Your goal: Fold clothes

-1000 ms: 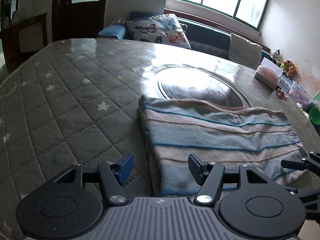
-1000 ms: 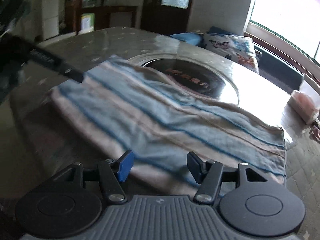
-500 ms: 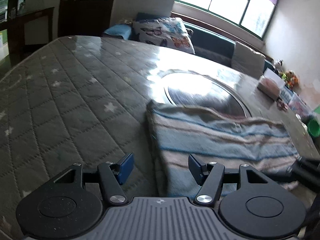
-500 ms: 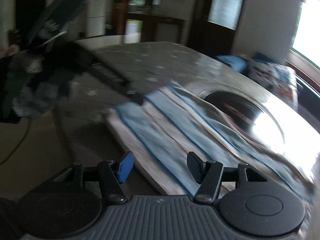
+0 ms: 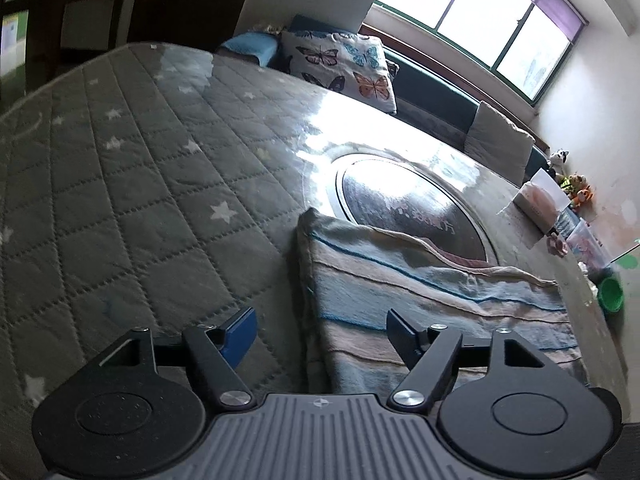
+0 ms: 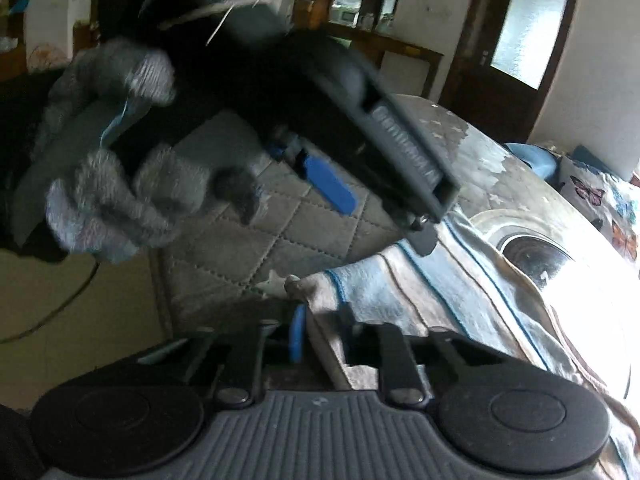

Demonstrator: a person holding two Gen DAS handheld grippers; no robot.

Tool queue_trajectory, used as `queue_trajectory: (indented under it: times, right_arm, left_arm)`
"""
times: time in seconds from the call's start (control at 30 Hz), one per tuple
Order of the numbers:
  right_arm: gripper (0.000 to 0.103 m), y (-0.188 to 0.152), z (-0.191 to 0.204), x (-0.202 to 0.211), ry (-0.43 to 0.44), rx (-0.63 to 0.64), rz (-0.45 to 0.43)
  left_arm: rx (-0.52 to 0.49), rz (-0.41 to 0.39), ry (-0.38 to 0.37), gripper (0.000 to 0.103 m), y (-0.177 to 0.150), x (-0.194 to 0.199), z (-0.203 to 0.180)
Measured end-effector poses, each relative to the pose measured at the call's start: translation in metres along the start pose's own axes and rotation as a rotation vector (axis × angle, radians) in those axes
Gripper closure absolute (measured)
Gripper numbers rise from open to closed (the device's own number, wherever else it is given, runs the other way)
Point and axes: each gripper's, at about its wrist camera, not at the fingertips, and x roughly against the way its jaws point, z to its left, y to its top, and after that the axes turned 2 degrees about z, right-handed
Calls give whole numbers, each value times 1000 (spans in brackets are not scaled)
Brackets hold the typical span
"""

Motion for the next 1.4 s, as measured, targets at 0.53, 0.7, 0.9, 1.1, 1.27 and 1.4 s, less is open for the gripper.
queue_trajectory:
  times: [0.53, 0.7, 0.9, 1.1, 1.27, 1.4]
  right_arm:
    - [98, -4, -32, 51, 34, -173, -105]
    - [92, -17, -44, 63, 23, -227, -109]
    - [92, -49, -87, 75, -129, -360, -69]
    - [91, -75, -134, 58, -289, -475, -9]
    - [91, -85, -148, 38, -301, -501, 1]
    - [88, -87, -143, 32, -303, -472, 9]
  left_arm:
    - [174, 97, -141, 87, 4, -31, -5]
    - [153, 84, -130, 92, 5, -31, -6]
    - [122, 53, -133, 92, 8, -23, -16]
    - [86, 22, -145, 92, 18, -11, -35]
    - [52, 7, -146, 93, 29, -2, -58]
    - [17, -3, -150, 93, 39, 4, -82]
